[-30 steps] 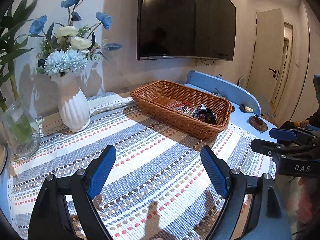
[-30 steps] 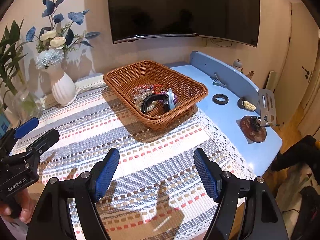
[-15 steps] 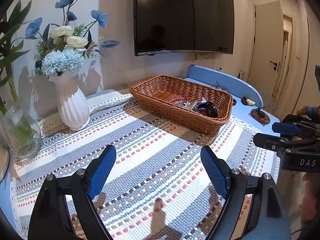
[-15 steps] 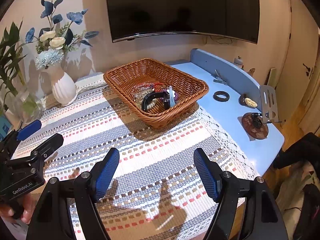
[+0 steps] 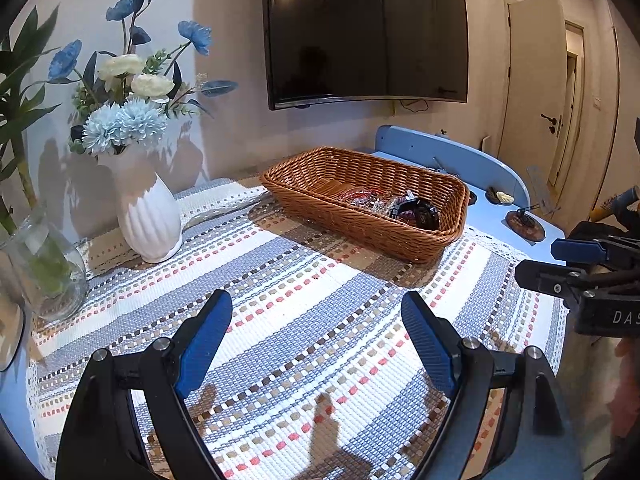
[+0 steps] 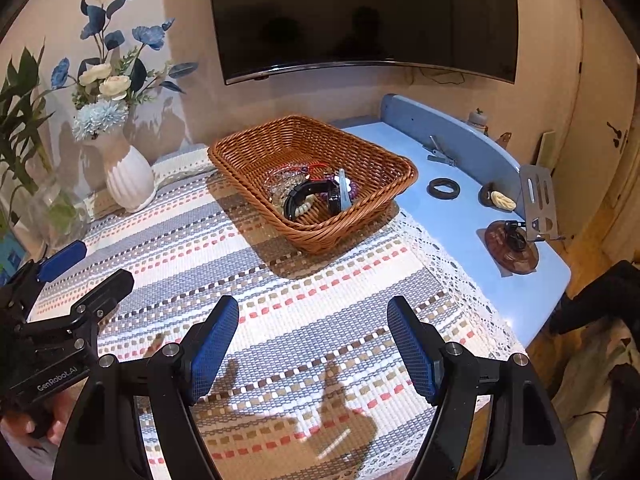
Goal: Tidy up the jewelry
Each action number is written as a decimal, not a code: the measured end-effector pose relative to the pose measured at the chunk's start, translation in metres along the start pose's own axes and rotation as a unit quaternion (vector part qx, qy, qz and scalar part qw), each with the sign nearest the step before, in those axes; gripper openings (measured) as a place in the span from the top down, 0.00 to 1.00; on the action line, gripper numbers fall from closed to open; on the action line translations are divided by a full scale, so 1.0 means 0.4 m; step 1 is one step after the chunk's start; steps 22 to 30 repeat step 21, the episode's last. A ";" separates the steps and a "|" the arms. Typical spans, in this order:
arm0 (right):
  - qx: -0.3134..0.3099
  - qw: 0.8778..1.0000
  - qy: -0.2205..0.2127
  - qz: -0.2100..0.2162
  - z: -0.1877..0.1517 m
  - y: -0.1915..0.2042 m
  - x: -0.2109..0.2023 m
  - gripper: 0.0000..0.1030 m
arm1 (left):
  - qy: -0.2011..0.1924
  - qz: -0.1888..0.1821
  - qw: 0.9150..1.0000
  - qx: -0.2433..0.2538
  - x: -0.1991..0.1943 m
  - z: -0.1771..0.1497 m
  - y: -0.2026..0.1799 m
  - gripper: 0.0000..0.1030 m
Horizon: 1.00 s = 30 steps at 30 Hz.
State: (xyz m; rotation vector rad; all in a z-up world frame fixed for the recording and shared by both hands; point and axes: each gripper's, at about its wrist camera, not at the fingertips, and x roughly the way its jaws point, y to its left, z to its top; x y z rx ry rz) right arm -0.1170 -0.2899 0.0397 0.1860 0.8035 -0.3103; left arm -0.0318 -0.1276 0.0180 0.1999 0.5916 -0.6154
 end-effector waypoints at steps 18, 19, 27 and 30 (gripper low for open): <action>-0.005 1.000 0.002 0.000 -0.005 0.012 -0.002 0.25 | 0.009 -0.046 0.999 -0.014 0.000 -0.003 0.011 0.11; -0.006 1.000 0.002 0.000 -0.005 0.012 -0.001 0.25 | 0.013 -0.056 0.998 -0.019 0.002 -0.004 0.014 0.07; -0.007 1.000 0.003 -0.001 -0.006 0.012 0.002 0.25 | 0.021 -0.078 0.996 -0.025 0.007 -0.005 0.018 0.06; -0.007 1.000 0.003 -0.001 -0.006 0.012 0.002 0.25 | 0.021 -0.078 0.996 -0.025 0.007 -0.005 0.018 0.06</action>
